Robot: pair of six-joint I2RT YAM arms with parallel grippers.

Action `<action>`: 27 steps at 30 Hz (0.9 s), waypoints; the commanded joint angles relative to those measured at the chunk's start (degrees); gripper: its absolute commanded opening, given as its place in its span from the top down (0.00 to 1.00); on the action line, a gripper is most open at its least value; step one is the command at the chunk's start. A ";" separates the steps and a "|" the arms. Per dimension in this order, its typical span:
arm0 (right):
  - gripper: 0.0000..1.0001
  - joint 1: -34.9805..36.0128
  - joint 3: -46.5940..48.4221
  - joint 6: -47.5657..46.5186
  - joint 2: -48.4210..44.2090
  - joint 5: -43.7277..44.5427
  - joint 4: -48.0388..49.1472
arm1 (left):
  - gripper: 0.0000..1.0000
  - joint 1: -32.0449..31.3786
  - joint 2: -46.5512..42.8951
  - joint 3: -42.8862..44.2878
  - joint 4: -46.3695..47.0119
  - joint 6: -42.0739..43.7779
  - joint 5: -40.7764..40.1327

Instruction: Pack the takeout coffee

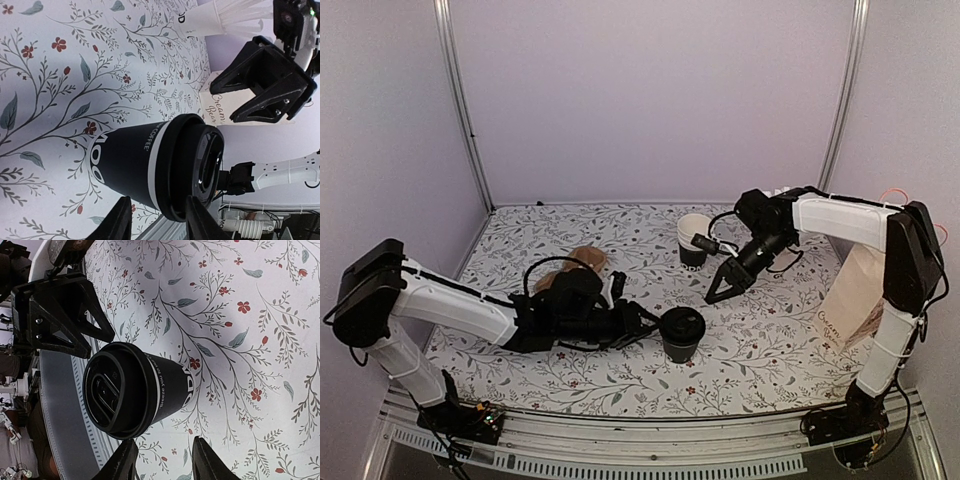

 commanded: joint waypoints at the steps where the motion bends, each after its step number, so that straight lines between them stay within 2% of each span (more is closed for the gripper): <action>1: 0.59 0.06 0.98 -0.81 1.50 -3.99 -0.64 | 0.61 -0.41 2.26 -0.15 4.32 -0.98 1.61; 8: 0.51 0.88 0.45 -2.89 2.64 -8.64 -1.84 | 0.62 -0.17 4.51 -0.62 5.09 -1.46 2.11; 13: 0.48 3.32 -1.39 -3.23 4.27 -8.03 -0.42 | 0.62 0.21 5.67 -1.10 3.01 -2.11 2.65; 17: 0.54 4.01 -2.84 -2.22 5.88 -5.68 1.39 | 0.62 0.75 7.52 0.62 -1.93 -0.42 4.54; 20: 0.61 4.02 -4.66 -1.15 7.00 -4.01 2.67 | 0.63 0.85 10.53 4.82 -11.92 2.72 3.59; 22: 0.64 4.02 -6.48 -0.79 7.88 -3.56 3.69 | 0.67 0.99 12.94 6.09 -17.96 3.61 1.72; 24: 0.67 4.02 -8.49 -0.39 8.58 -3.12 4.85 | 0.79 1.88 16.97 5.82 -21.91 4.92 -0.27; 26: 0.69 4.02 -9.85 -0.19 9.64 -2.96 5.25 | 0.90 3.08 21.39 3.29 -21.09 5.19 1.61; 27: 0.69 4.02 -10.42 -0.26 10.08 -2.86 5.56 | 0.93 3.32 23.01 1.60 -19.06 4.77 2.99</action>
